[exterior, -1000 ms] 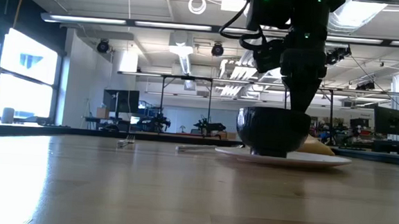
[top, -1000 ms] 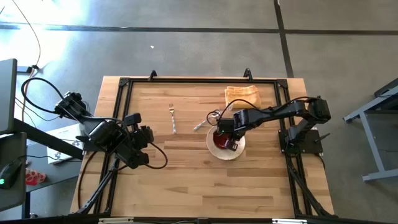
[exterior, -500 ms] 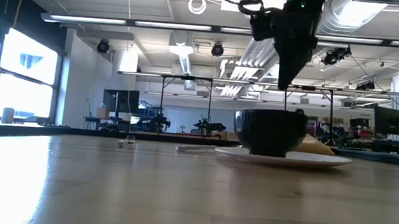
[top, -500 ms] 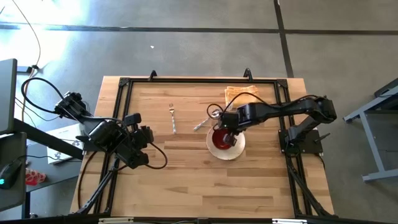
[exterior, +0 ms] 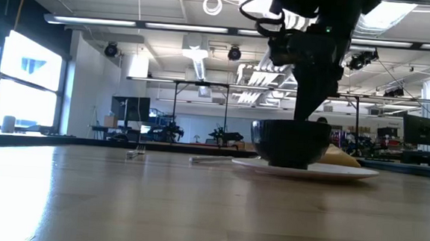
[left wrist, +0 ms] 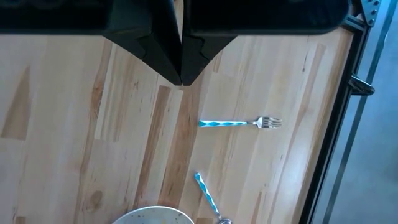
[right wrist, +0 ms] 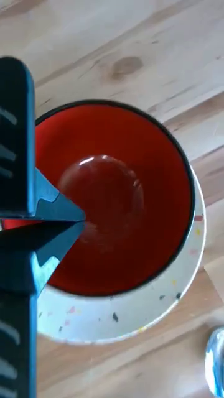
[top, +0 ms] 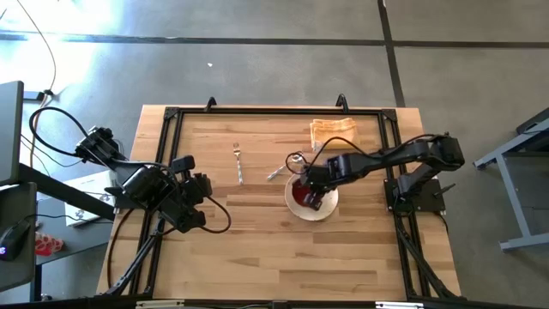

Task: Set table place
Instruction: Adjust the black bowl on the white plate

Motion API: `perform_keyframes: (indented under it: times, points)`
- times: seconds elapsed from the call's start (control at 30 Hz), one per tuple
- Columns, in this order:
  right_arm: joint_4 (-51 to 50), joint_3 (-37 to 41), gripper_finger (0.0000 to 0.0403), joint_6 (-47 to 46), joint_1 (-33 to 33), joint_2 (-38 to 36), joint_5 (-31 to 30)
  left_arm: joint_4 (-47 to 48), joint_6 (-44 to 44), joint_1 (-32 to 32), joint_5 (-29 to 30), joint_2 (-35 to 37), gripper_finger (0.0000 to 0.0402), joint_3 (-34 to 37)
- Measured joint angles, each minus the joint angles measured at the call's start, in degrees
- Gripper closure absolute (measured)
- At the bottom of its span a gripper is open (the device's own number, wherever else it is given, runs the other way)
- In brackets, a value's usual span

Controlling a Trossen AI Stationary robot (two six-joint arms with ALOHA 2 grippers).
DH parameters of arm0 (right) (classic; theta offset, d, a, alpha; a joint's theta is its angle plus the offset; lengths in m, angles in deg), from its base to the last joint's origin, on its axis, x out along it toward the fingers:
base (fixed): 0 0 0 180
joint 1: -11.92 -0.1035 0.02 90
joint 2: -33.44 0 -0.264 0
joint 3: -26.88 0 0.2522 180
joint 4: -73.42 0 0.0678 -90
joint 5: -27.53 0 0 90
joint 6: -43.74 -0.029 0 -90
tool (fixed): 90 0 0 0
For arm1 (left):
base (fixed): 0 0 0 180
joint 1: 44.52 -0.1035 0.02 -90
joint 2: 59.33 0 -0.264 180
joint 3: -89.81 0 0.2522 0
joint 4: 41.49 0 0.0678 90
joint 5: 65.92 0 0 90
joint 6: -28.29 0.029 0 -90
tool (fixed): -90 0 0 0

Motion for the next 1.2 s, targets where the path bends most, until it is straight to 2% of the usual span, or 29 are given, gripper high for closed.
perform_keyframes:
  times: [0.23,0.57,0.93,1.2]
  points:
    - [5.1,4.1,0.0403,-3.0,0.0,0.0,1.8,0.0,0.0,0.0,0.0,0.0,0.0401,0.0]
    - [1.6,4.9,0.0403,-3.5,0.0,0.0,2.0,0.0,0.0,0.0,0.0,0.0,0.0402,0.0]
    - [-10.7,-2.8,0.0403,-0.2,0.6,0.0,-2.9,0.0,0.1,0.0,0.0,0.0,0.0402,0.0]
    - [-9.5,-5.1,0.0403,0.5,1.4,0.0,-1.6,0.0,0.0,0.1,0.0,0.0,0.0402,0.0]
